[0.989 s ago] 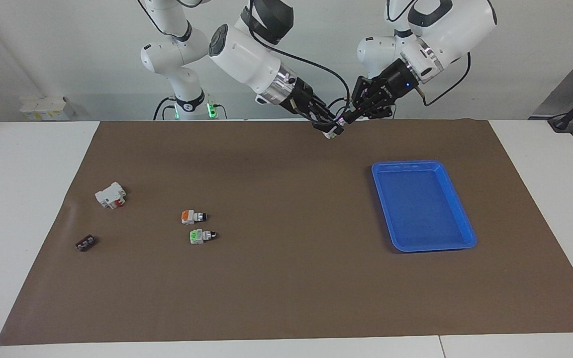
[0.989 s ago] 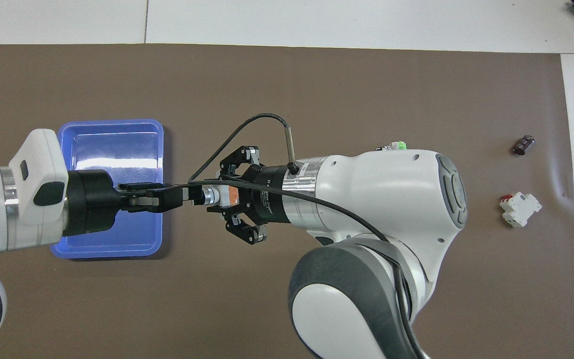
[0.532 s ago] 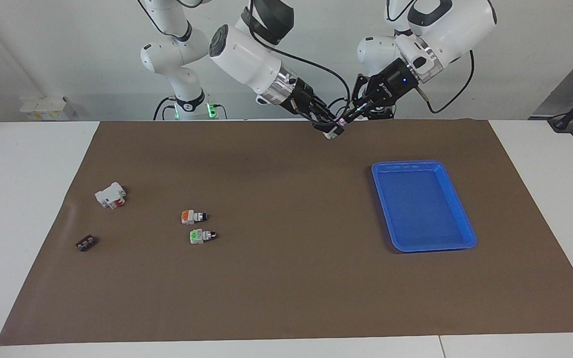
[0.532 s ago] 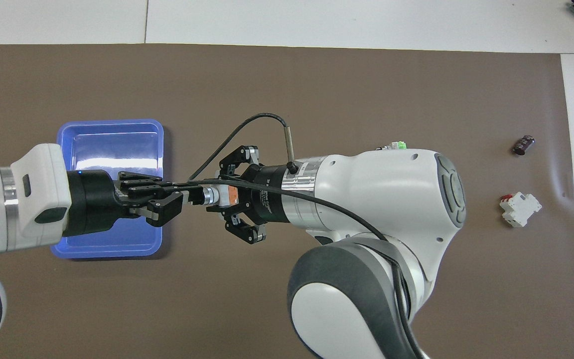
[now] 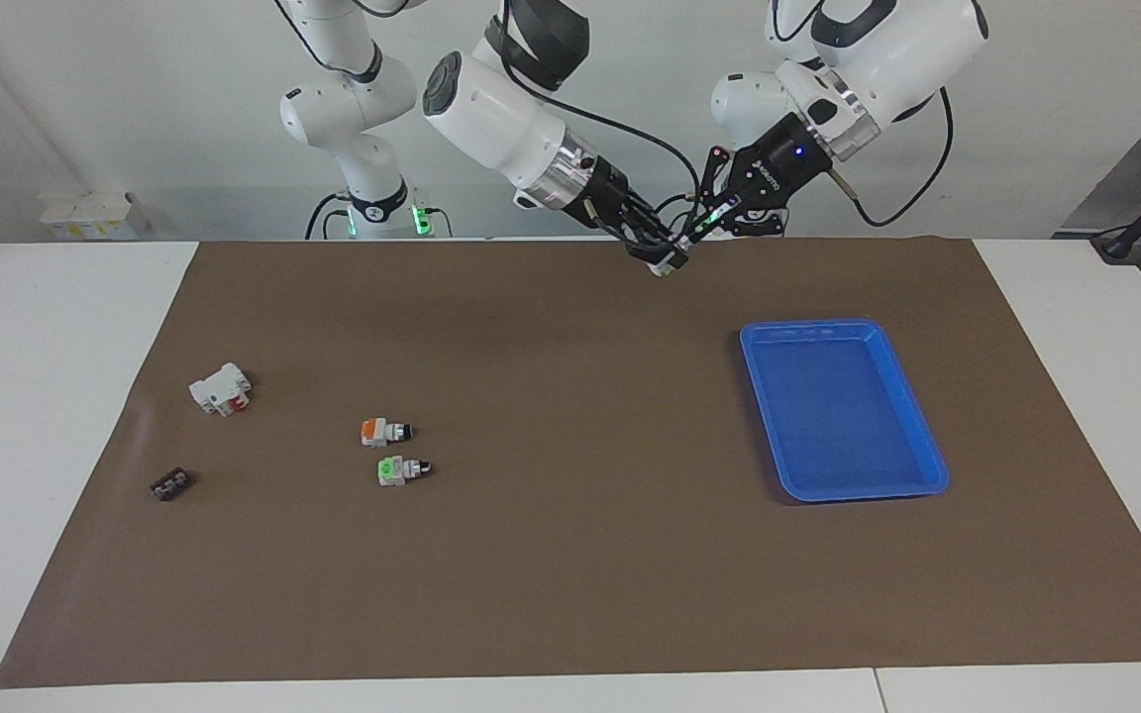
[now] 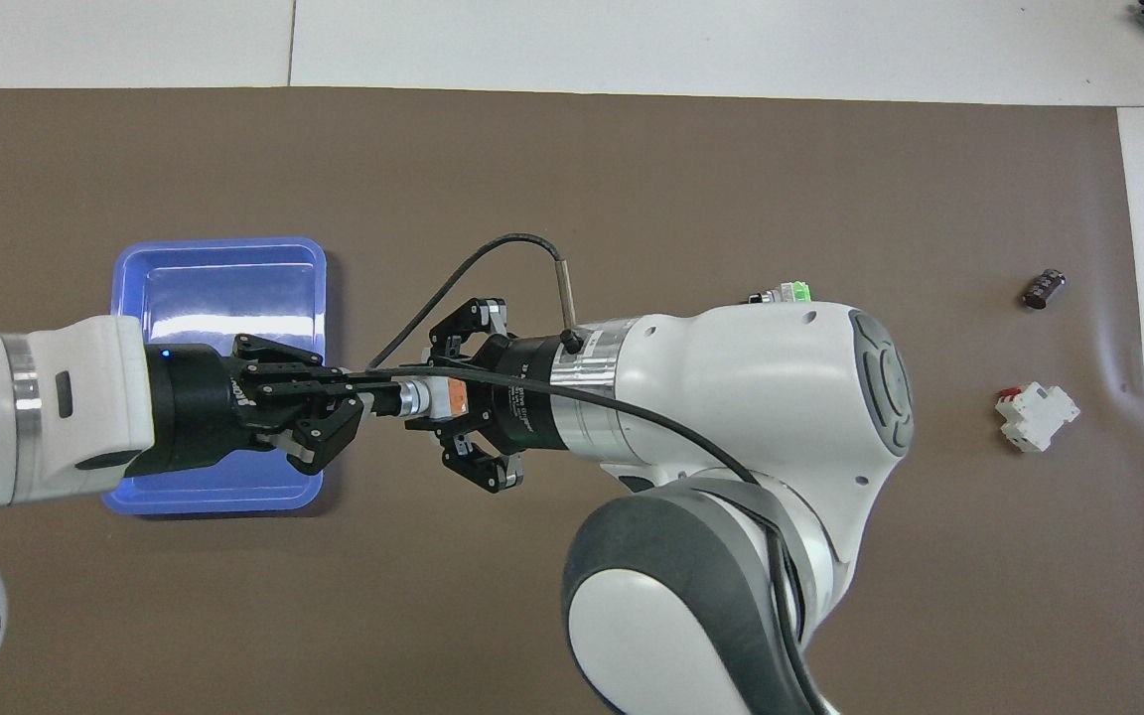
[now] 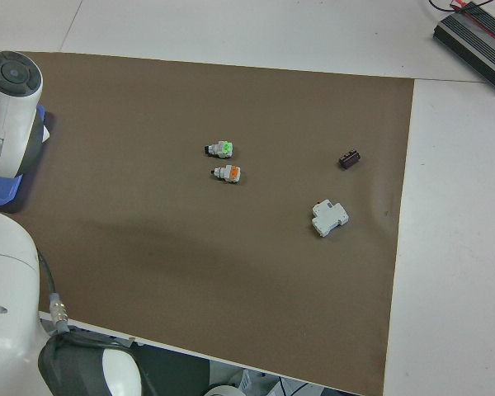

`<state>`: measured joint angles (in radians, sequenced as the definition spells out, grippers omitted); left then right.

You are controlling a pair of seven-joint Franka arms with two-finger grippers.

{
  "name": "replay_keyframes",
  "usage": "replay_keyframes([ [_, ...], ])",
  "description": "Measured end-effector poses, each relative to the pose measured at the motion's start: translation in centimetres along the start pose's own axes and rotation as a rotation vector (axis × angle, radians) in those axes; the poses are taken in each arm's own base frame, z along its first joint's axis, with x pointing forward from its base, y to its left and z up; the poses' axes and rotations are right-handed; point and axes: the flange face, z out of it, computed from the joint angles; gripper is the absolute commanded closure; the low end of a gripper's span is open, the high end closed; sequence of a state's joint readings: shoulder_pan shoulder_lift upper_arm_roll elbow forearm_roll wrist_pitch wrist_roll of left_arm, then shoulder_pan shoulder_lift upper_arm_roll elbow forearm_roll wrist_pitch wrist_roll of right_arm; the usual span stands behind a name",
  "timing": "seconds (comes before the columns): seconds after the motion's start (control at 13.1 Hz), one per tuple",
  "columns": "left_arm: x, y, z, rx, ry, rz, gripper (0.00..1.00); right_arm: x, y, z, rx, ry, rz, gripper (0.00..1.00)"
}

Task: Turn and place switch with both arms
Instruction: 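Grasp the switch with the left gripper while the right gripper holds it, then open the right gripper and withdraw it while the left gripper holds switch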

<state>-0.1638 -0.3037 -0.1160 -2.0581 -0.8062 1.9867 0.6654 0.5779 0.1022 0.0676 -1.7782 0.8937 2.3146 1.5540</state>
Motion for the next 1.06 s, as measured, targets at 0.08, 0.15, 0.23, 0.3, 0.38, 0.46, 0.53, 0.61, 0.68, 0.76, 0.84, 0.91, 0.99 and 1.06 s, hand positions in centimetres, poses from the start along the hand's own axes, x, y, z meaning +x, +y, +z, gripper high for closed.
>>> replay_keyframes([
  [0.08, -0.01, 0.06, -0.11, -0.001, -0.013, 0.021, 1.0, -0.11, 0.12, 0.08, -0.005, -0.001, -0.002, 1.0],
  [0.15, 0.04, 0.18, -0.26, 0.002, -0.032, 0.048, 1.0, -0.27, 0.26, 0.21, -0.01, -0.002, -0.004, 1.0],
  [0.23, 0.12, 0.34, -0.41, 0.006, -0.049, 0.09, 1.0, -0.42, 0.38, 0.32, -0.012, -0.003, -0.005, 1.0],
  [0.3, 0.17, 0.39, -0.52, 0.005, -0.058, 0.142, 1.0, -0.52, 0.42, 0.36, -0.013, -0.004, -0.005, 1.0],
  [0.38, 0.17, 0.38, -0.56, 0.001, -0.06, 0.19, 1.0, -0.55, 0.44, 0.37, -0.013, -0.004, -0.005, 1.0],
  [0.46, 0.18, 0.37, -0.57, -0.001, -0.061, 0.22, 1.0, -0.55, 0.44, 0.38, -0.014, -0.004, -0.004, 1.0],
  [0.53, 0.2, 0.36, -0.57, -0.002, -0.062, 0.237, 1.0, -0.55, 0.44, 0.38, -0.013, -0.004, -0.004, 1.0],
  [0.61, 0.21, 0.36, -0.57, -0.003, -0.062, 0.249, 1.0, -0.55, 0.43, 0.37, -0.012, -0.004, -0.003, 1.0],
  [0.68, 0.22, 0.35, -0.56, -0.003, -0.062, 0.254, 1.0, -0.54, 0.42, 0.37, -0.012, -0.004, -0.003, 1.0],
  [0.76, 0.22, 0.35, -0.56, -0.003, -0.062, 0.256, 1.0, -0.54, 0.42, 0.37, -0.012, -0.004, -0.002, 1.0],
  [0.84, 0.23, 0.34, -0.55, -0.003, -0.062, 0.259, 1.0, -0.53, 0.41, 0.36, -0.012, -0.004, -0.002, 1.0],
  [0.91, 0.25, 0.34, -0.54, -0.003, -0.062, 0.26, 1.0, -0.51, 0.4, 0.35, -0.012, -0.004, -0.001, 0.91],
  [0.99, 0.27, 0.34, -0.52, -0.003, -0.062, 0.265, 1.0, -0.5, 0.38, 0.34, -0.011, -0.004, -0.001, 0.66],
  [1.06, 0.28, 0.34, -0.51, -0.004, -0.062, 0.277, 1.0, -0.48, 0.37, 0.33, -0.011, -0.004, 0.0, 0.27],
])
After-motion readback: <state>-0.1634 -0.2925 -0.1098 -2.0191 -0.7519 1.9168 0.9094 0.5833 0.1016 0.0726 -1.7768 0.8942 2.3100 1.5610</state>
